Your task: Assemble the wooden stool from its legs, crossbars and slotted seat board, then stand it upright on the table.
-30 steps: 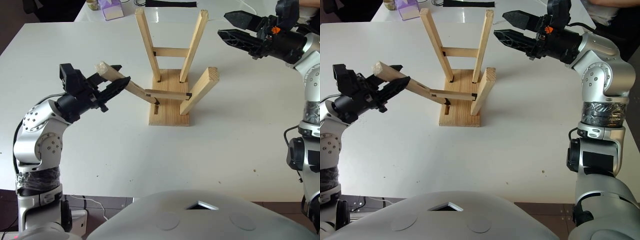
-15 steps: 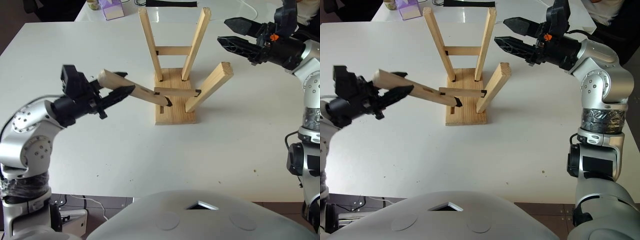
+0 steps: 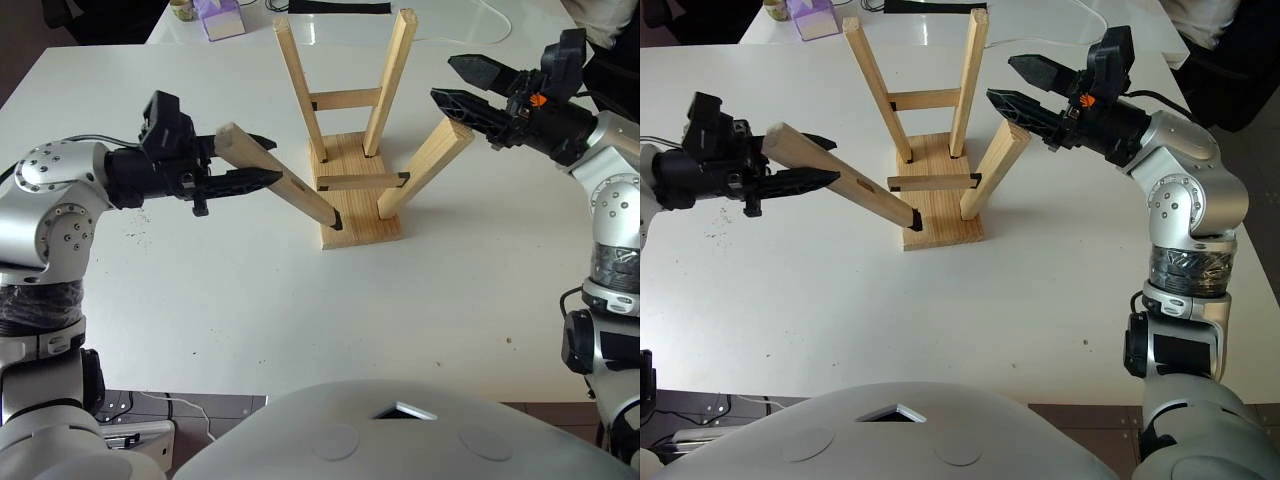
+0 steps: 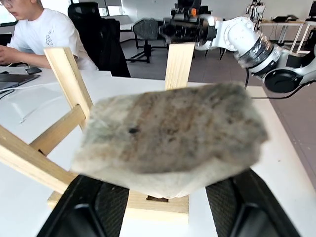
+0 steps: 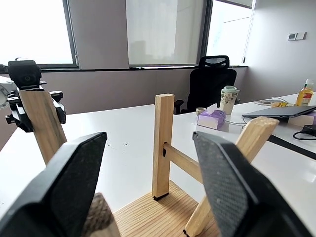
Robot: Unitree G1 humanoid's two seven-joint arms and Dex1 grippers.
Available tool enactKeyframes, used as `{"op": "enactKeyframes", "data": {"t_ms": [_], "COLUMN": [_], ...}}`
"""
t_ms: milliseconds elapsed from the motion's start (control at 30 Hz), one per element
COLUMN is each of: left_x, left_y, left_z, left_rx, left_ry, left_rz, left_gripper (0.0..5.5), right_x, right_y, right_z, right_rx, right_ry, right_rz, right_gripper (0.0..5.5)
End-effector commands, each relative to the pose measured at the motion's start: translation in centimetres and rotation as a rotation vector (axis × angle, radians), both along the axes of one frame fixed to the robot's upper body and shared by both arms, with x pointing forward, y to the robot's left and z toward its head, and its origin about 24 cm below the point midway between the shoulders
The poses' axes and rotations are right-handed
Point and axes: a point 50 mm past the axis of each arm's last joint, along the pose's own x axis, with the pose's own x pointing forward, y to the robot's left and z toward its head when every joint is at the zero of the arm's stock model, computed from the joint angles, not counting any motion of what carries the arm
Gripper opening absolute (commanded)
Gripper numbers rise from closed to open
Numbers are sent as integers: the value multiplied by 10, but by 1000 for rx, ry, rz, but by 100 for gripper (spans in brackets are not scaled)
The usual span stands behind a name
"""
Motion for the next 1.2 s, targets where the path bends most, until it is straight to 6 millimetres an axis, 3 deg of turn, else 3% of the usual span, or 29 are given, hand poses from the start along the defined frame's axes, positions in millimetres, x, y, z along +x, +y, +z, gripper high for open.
{"op": "enactKeyframes", "data": {"t_ms": [33,200,633,900,1200], "left_x": [7,18,28,38,39], "left_y": [4,7,-1,1,-4], "left_z": [5,14,0,4,-2], "left_rx": [35,41,60,74,103], "left_ry": [-23,-33,19,-10,-5], "left_rz": [-9,-19,-70,-63,-90], "left_gripper": [204,204,204,204,204], "right_x": [-6,-12,-18,-21,-21], "right_y": [0,0,0,-20,-14], "right_z": [-5,-12,-18,-15,-17], "right_rx": [6,27,52,84,138], "right_ry": [5,16,29,29,49], "right_rz": [-22,-48,-91,-219,-249], "right_gripper": [320,320,320,320,320]}}
